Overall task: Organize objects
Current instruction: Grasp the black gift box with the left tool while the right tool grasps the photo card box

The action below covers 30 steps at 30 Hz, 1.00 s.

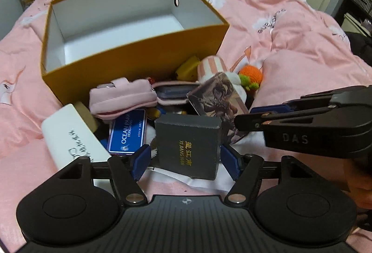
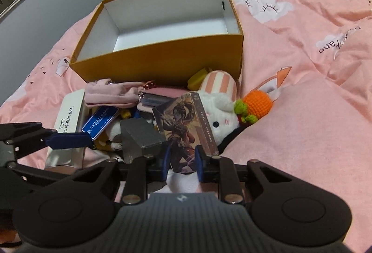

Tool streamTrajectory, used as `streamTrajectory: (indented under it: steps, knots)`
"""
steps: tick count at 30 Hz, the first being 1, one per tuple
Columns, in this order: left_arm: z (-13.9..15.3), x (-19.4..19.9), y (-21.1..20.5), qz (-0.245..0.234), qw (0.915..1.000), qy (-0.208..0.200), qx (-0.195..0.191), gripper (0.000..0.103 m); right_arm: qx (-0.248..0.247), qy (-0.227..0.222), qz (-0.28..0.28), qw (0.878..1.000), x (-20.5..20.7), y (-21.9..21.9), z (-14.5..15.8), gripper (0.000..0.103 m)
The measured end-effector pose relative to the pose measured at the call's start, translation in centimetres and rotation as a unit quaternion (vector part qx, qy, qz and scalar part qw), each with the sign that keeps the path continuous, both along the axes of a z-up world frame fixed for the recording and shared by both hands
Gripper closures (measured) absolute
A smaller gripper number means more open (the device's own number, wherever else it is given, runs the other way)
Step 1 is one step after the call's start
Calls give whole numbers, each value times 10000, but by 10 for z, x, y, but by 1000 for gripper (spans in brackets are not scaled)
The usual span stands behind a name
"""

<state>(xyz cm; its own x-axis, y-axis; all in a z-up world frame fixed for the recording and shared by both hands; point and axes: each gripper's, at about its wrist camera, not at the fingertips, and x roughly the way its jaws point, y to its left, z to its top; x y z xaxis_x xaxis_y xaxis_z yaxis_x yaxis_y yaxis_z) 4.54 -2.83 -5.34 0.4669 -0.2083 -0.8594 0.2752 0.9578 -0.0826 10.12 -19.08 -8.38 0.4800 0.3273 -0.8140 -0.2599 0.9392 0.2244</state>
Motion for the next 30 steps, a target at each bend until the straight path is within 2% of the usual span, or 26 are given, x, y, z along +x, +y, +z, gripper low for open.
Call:
streamTrajectory:
  steps: [7,12,21,27,28,29,30]
  knots:
    - [-17,13,-4,-76,9997,225,73,20,-52,50,-85,9999,6,-5,-5,79]
    - [-24,20,-2,-80,9995,307,-49,17,-113,64,-25,9999,11,-2,-8,79]
    - [-36,32,-11,-252,9996,157,-11,14,-193,69,129,9997,19,-3,-9,78]
    - [-44,36,-18,-388,9992,64,122,16,-123,118,159,9997,21,-6,-11,78]
    - [-44,36,-17,-388,9992,48,85,17,-119,119,160,9997,21,-6,-11,78]
    - [-44,36,-15,-376,9993,38,14,23,-121,114,166,9997,21,-6,-11,78]
    - [-45,36,-13,-346,9994,53,-73,23,-126,106,169,9997,21,-6,-10,78]
